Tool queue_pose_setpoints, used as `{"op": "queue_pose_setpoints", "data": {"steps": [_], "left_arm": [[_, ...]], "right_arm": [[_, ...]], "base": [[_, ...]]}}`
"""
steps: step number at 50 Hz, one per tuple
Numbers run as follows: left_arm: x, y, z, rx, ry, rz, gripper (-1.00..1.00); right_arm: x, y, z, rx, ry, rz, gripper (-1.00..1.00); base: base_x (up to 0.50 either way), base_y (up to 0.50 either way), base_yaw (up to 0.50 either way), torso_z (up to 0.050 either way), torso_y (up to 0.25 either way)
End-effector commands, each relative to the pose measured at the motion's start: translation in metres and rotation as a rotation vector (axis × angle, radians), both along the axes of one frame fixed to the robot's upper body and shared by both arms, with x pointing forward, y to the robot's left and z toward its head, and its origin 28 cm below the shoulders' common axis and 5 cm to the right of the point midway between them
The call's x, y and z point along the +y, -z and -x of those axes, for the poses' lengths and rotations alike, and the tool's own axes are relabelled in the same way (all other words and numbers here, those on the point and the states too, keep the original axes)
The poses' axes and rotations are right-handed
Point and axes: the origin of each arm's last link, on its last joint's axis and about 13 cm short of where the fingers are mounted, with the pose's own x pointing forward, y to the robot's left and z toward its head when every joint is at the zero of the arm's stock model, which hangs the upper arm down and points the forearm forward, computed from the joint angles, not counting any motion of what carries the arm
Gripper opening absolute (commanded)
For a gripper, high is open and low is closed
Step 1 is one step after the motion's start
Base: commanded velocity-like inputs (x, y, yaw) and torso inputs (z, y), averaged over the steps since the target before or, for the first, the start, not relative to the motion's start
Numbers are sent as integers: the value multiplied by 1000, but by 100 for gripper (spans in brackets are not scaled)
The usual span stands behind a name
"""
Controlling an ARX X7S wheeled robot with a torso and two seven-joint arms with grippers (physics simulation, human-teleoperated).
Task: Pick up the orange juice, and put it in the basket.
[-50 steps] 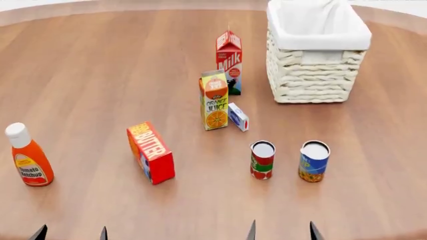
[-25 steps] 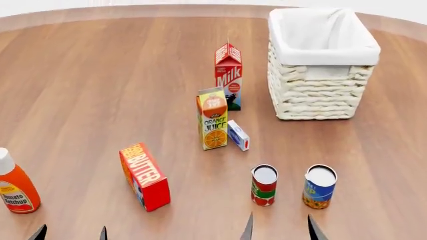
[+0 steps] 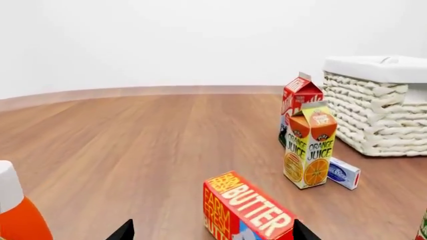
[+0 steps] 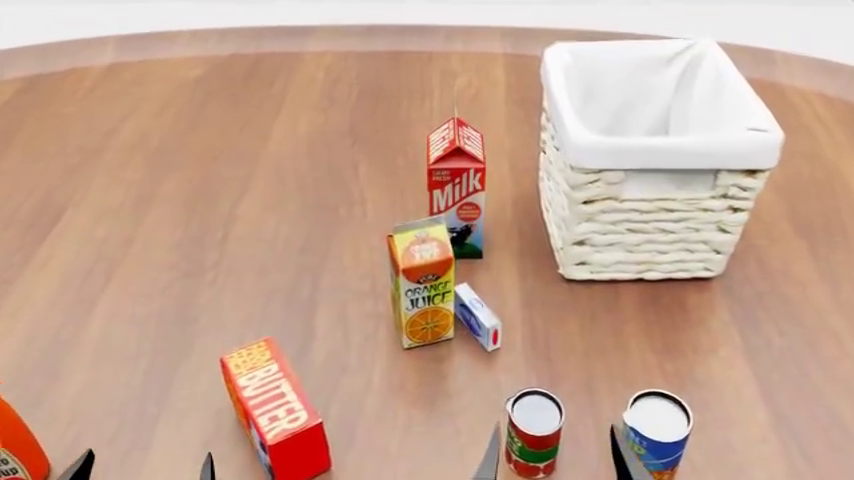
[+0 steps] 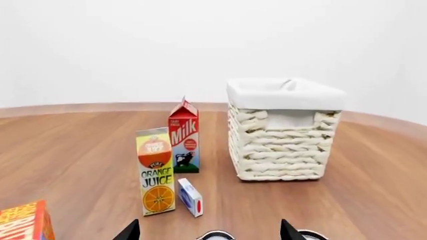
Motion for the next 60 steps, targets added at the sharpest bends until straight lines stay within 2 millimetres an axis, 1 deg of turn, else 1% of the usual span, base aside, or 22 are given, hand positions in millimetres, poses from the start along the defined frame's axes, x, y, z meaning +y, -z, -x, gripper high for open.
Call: {"op": "queue_pose_setpoints", "data": {"steps": [1, 27, 37, 60], "left_arm": [[0, 0, 0, 0, 0, 0, 100], [0, 0, 0, 0, 0, 0, 100], [0, 0, 0, 0, 0, 0, 100], [0, 0, 0, 0, 0, 0, 100]], "right_arm": [[0, -2, 0, -2, 0, -2, 100], [-1, -5, 2, -12, -1, 2, 100], [-1, -2, 2, -8, -1, 12, 100], [-1, -3, 2, -9, -3, 11, 100]], "base": [[250, 0, 0, 0, 0], [249, 0, 0, 0, 0], [249, 0, 0, 0, 0], [251, 0, 0, 0, 1]]}}
